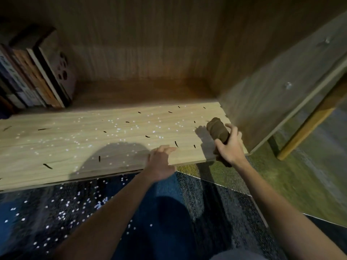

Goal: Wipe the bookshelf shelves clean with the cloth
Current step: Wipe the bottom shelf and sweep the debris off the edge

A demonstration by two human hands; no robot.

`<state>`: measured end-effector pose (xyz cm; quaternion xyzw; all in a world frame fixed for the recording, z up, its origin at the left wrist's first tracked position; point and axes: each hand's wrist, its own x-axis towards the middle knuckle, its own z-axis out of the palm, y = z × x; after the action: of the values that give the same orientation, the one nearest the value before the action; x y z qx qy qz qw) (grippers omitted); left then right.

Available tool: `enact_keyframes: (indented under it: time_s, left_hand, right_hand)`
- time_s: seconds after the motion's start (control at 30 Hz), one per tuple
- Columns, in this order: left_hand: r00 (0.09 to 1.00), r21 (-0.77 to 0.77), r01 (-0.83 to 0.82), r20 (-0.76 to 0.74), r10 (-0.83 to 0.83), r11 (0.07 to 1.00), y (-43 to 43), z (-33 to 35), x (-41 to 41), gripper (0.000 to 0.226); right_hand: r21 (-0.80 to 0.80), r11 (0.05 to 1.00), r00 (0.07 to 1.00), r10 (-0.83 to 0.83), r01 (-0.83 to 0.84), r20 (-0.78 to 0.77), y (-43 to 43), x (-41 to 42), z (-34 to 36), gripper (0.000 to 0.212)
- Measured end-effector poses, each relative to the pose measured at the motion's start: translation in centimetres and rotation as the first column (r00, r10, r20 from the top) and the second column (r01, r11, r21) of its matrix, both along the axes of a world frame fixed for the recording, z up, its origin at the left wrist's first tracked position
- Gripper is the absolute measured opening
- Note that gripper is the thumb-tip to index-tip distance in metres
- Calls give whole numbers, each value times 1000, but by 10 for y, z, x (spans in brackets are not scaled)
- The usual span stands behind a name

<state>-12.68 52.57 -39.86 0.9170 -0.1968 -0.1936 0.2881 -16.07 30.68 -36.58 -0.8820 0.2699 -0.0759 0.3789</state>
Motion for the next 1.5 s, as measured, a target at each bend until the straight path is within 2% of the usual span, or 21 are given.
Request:
enact_keyframes:
  time_s: [0.1,0.27,0.37,0.5,0.57,0.6,0.67,0.7,0.77,0.83,0.93,1.0,1.03,1.07,1.17,1.2,1.27,1.33,1.37,1.43,1.5]
  left_hand:
    - [995,56,88,31,-90,995,-12,-6,11,79]
    - [997,76,70,-47,-66,995,1,-10,35,104]
    - [994,109,92,-65,-86,990,17,-14,35,120]
    - [996,47,84,-2,-84,995,15,-21,31,129]
    - [997,7,70,21,-70,998,15,-23,30,129]
    - [998,0,58,21,-58,998,16,-24,29,129]
    - [999,-16,42,26,-42,999,21,-26,28,128]
    - [999,-38,30,22,-29,999,23,-27,28,127]
    - [1000,-78,0,-8,-1,997,27,-27,27,127]
    - [1000,-73,-1,-29,-1,997,32,-29,26,126]
    - [1000,-69,11,-27,-13,998,36,-32,25,127]
    - [999,-67,31,-19,-32,997,38,-33,23,127]
    - [998,-65,48,-24,-49,997,38,-33,22,128]
    - [997,-69,65,-34,-67,996,38,-31,20,129]
    - [993,-105,84,-76,-92,991,38,-29,14,128]
    - [991,-126,72,-99,-85,989,38,-28,12,127]
    - [990,-162,59,-120,-79,985,37,-25,10,124]
    - [990,-160,77,-104,-94,984,36,-18,12,117]
    - [990,-154,84,-104,-100,984,36,-14,14,114]
    - [986,-145,84,-129,-103,986,32,-6,22,108]
    - [987,-109,81,-129,-95,991,22,-1,33,97]
  right_hand:
    - [-147,989,1000,2,-1,9,-23,20,-11,48]
    - [-239,970,990,20,-53,-140,-26,51,-38,43]
    - [-244,966,993,59,-81,-99,6,45,-53,41]
    - [-210,946,968,252,-248,-9,59,17,-62,40]
    - [-188,918,931,362,-348,46,78,4,-63,39]
    - [-107,923,922,378,-368,87,83,0,-62,38]
    - [126,940,940,296,-318,168,81,1,-56,34]
    - [182,945,951,236,-272,197,75,4,-54,33]
    - [118,974,970,174,-195,167,60,14,-51,35]
    - [-38,981,978,192,-190,85,54,19,-50,40]
    - [-225,889,916,397,-399,-57,79,6,-52,43]
    - [-319,791,845,530,-522,-67,99,-11,-61,40]
    - [-325,768,821,568,-552,-51,106,-20,-65,39]
    - [-293,786,826,563,-545,-24,108,-25,-65,38]
    - [-218,896,906,413,-387,90,97,-22,-63,38]
    - [-260,886,908,413,-384,65,95,-22,-62,38]
    - [-336,806,862,506,-488,-37,97,-26,-60,39]
    - [-297,774,819,572,-560,-52,100,-33,-58,36]
    - [-247,807,835,551,-536,-10,98,-34,-54,34]
    - [-129,911,907,406,-392,113,84,-27,-47,34]
    - [-81,961,946,273,-263,171,63,-14,-41,37]
